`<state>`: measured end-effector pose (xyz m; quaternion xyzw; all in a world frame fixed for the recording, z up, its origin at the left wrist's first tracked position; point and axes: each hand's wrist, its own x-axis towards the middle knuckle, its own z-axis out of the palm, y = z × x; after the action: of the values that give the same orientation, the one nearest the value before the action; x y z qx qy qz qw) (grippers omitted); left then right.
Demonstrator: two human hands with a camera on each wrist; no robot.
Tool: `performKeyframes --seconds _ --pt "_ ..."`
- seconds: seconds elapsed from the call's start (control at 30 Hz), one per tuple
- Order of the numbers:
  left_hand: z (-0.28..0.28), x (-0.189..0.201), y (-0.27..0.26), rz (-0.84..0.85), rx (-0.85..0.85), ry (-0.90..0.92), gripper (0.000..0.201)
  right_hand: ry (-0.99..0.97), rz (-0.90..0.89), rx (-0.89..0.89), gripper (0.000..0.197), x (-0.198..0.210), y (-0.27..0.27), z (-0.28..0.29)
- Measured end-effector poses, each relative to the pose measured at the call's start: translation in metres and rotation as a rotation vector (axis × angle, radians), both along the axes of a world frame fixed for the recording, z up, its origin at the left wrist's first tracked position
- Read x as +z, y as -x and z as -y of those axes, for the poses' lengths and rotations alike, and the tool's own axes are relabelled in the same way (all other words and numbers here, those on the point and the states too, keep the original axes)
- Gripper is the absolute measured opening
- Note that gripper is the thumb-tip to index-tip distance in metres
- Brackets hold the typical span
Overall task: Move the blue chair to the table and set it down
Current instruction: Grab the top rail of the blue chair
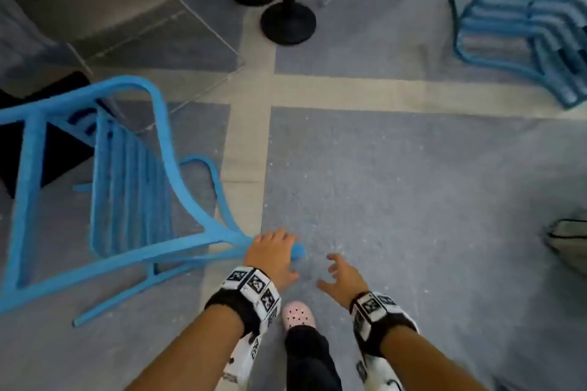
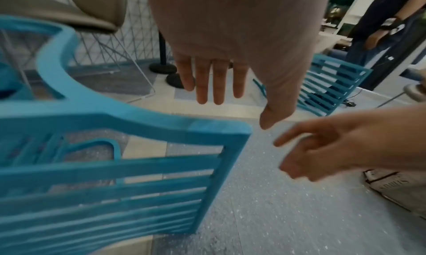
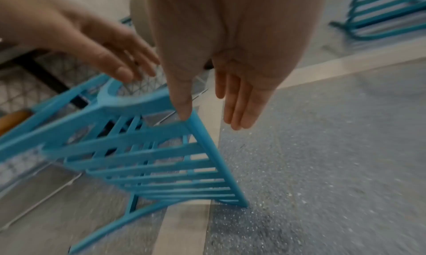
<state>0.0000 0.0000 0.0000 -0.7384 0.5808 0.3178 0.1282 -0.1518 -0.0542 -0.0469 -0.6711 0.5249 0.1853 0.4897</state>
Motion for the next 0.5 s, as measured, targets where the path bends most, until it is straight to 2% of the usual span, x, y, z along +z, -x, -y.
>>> performKeyframes --seconds 0.07,0.13,0.23,0.3,0.5 --pt "0.013 -0.036 0.000 0.031 -0.013 -0.050 0.061 -0.040 0.041 0.066 0.063 -0.040 -0.023 0.010" --pt "0.019 -0.063 -0.004 0.063 -0.042 -0.076 0.053 -0.046 0.089 0.144 0.062 -0.069 -0.046 0.017" --pt "0.024 -0.078 -0.010 0.055 -0.057 -0.041 0.038 -0.029 0.180 0.189 0.039 -0.100 -0.062 0.018" --pt "0.023 -0.082 -0.013 0.069 -0.071 0.000 0.034 -0.043 0.235 0.172 0.024 -0.107 -0.064 0.020" --pt "0.009 -0.055 -0.017 0.034 -0.039 -0.004 0.034 -0.036 0.291 0.315 0.024 -0.070 -0.073 0.019"
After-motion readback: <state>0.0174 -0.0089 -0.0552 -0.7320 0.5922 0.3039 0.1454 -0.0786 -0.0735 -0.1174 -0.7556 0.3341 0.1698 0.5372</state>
